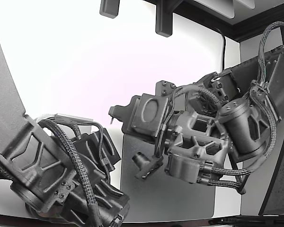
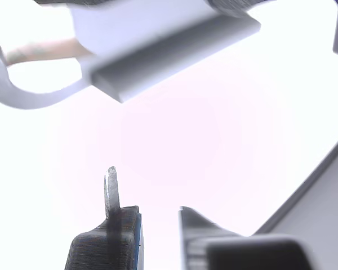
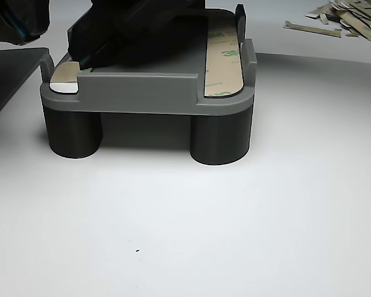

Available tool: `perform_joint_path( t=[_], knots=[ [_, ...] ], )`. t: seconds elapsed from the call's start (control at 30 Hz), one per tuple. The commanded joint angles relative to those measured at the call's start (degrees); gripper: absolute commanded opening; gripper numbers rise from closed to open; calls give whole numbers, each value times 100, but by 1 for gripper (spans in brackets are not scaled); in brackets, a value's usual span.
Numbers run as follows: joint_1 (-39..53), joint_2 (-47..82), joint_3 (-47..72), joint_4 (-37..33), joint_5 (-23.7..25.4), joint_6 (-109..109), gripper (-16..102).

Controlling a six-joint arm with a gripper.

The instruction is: Peel off protective film from adhesive tape.

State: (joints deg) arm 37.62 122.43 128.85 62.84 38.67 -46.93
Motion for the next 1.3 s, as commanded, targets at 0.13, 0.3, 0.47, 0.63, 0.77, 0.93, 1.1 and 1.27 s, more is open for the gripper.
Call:
perform_joint_path(
  t=[0.13,0.3,0.47,0.63,0.77,0.93,1.1,1.27],
  knots=[
    [-448,677,-466,984,176,1635,96],
    [-1503,1819,-97,738,-853,2171,85],
    [-2540,2813,439,185,-2083,3313,100],
    [-2707,3560,826,0,-2206,4438,82],
    [-3041,3401,677,-272,-2742,4641,82],
    [-3489,3568,1055,-642,-3182,5098,100],
    [-4975,4667,2232,-765,-4456,5080,100],
    [-4983,4693,2232,-765,-4562,4983,100]
  ],
)
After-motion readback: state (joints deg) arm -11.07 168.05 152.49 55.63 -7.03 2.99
